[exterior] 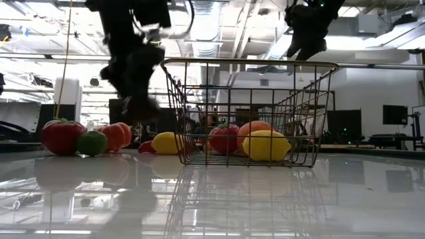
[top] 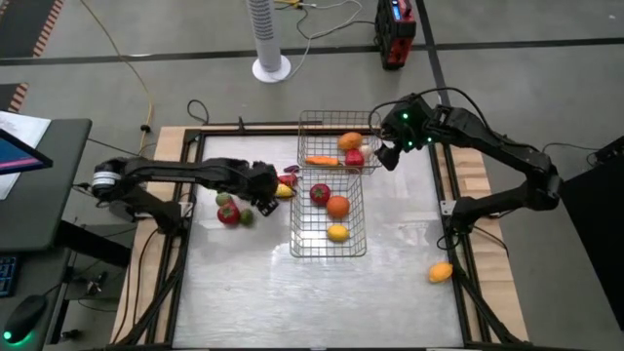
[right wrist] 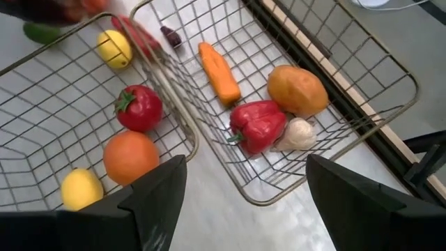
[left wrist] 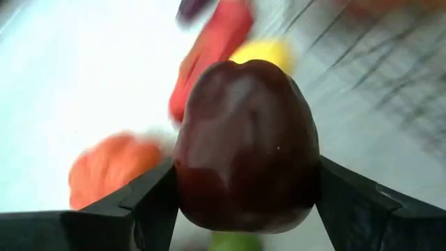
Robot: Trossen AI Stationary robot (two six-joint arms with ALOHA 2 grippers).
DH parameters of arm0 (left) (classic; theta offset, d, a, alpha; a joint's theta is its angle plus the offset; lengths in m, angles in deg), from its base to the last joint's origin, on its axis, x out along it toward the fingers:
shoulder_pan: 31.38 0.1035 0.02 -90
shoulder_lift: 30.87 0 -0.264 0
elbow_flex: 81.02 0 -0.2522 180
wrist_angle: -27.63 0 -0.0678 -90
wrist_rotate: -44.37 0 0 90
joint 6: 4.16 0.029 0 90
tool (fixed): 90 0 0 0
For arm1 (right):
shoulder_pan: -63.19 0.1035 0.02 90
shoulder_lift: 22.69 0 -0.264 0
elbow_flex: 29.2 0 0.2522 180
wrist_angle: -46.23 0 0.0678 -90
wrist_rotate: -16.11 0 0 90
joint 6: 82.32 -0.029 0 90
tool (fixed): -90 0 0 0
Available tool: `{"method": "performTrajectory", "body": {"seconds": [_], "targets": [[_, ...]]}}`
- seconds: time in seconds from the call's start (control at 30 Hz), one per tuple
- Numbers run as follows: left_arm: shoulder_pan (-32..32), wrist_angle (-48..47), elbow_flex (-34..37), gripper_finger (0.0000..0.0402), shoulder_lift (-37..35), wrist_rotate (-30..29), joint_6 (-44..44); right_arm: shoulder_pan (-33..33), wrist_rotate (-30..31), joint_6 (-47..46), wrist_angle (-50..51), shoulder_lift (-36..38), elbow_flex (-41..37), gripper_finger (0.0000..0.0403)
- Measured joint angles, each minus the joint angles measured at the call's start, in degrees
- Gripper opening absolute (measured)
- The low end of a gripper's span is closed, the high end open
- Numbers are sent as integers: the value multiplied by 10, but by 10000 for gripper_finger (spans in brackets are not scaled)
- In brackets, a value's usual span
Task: Sort produce into baskets
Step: Put the apple into the bottom wire basket
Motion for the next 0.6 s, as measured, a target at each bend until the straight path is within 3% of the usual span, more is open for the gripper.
{"method": "performTrajectory", "body": {"seconds": [0.13, 0.3, 0.6], "targets": [[-1, 45, -17, 268, -40, 10, 62, -15, -9, -1, -8, 0, 0, 321], [-16, 169, -18, 269, -61, 35, 130, -25, -27, -4, -21, 0, 0, 321], [-17, 327, -18, 286, 2, 92, 124, -24, -28, -12, -24, 0, 0, 321]]}}
